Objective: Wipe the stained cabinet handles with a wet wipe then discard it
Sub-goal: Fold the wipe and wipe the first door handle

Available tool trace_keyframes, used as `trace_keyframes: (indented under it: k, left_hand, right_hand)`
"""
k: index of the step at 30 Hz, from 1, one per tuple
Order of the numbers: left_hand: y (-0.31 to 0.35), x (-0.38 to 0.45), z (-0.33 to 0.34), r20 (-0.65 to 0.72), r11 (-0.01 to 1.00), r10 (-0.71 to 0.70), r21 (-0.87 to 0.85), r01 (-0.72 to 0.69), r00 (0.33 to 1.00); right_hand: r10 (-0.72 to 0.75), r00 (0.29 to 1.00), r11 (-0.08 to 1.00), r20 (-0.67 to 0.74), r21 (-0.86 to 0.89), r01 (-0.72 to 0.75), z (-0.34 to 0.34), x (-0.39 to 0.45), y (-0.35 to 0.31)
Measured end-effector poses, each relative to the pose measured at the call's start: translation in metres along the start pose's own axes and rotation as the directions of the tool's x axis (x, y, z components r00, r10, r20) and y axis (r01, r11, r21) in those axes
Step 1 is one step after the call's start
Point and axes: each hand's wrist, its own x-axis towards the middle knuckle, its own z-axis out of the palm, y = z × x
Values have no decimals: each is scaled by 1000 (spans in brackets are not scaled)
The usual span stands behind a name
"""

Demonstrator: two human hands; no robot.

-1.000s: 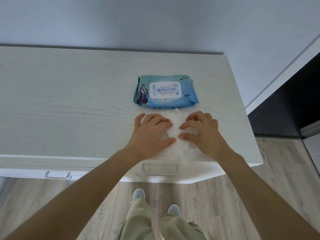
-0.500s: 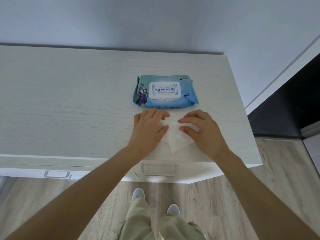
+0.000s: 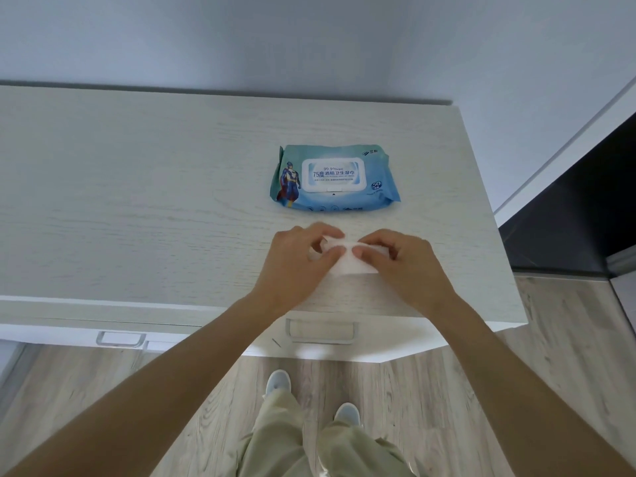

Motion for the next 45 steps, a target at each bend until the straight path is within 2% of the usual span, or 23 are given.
trace_keyframes:
  k: [1, 4, 10, 13, 18, 22, 25, 28, 32, 37, 41, 45]
  left_hand:
    - [2, 2, 0, 16, 995, -92, -47, 93, 996]
    - [-3, 2, 8, 41, 992, -111, 66, 108, 993]
    - [-17, -11, 6, 5, 987, 105, 119, -105, 994]
    - [-24, -18, 0, 36, 981, 149, 122, -152, 988]
    - [-26, -34, -5, 41, 967, 196, 156, -200, 980]
    - [-33, -50, -10, -3, 960, 182, 217, -177, 983]
    - [-38, -65, -13, -21, 953, 151, 268, -140, 988]
    - [-41, -79, -18, -42, 955, 126, 276, -110, 991]
    - [-47, -91, -23, -39, 941, 168, 305, -149, 985]
    - [-63, -106, -28, 46, 870, 253, 425, -248, 966]
    - [-74, -122, -25, 104, 779, 322, 535, -326, 941]
    - [-82, -137, -17, 90, 720, 372, 600, -348, 924]
  right_hand:
    - [29, 999, 1000, -13, 10, -29, -2, 1, -1]
    - [1, 999, 975, -33, -222, -8, 3, 4, 6]
    - [-280, 955, 929, -95, -278, 244, 18, -3, 9]
    - [-296, 953, 915, -66, -304, 263, 24, -6, 6]
    - [-403, 915, 797, -16, -499, 341, 29, -7, 5]
    - [-474, 880, 745, 20, -523, 413, 37, -10, -2]
    - [-487, 873, 776, 13, -453, 439, 44, -13, -2]
    - [-474, 880, 797, -17, -433, 421, 50, -17, -1]
    - [-426, 904, 846, -42, -374, 381, 53, -22, -5]
    - [-392, 905, 833, -164, -480, 274, 65, -34, -17]
    - [-174, 926, 946, -335, -317, 63, 77, -58, -19]
    - [-83, 899, 976, -431, -219, -15, 94, -85, -22]
